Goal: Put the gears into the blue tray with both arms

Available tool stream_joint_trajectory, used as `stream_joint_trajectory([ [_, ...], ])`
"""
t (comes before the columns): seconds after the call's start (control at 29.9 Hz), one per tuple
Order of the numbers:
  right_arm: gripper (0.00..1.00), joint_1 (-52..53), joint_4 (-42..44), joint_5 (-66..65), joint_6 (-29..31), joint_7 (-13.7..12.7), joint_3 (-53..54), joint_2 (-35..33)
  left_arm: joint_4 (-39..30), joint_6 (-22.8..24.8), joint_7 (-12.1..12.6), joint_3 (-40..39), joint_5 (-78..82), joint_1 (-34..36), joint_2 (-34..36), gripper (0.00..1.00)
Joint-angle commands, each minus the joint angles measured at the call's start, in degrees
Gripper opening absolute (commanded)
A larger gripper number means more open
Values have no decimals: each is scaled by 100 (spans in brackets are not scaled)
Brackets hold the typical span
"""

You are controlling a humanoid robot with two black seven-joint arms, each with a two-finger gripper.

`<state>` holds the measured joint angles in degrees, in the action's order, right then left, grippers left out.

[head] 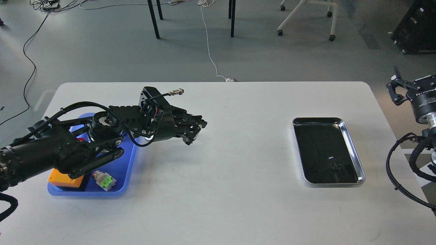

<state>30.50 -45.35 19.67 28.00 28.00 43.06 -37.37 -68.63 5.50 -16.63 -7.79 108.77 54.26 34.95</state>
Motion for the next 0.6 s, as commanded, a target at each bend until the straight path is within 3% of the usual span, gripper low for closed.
stream_joint_trajectory([
  [0.0,98,-9,0,1,0,0,0,10,-589,-14,-24,-3,-312,-46,1266,14],
  [0.13,98,-9,0,1,0,0,0,10,-643,-40,-305,76,-357,-362,2234,14],
  [0.23,98,-9,0,1,0,0,-9,19,-607,-137,-323,76,-357,-819,2525,14],
  [0.57,98,53,-27,-7,0,0,-9,81,-133,-462,-306,85,-330,-1637,2227,15],
])
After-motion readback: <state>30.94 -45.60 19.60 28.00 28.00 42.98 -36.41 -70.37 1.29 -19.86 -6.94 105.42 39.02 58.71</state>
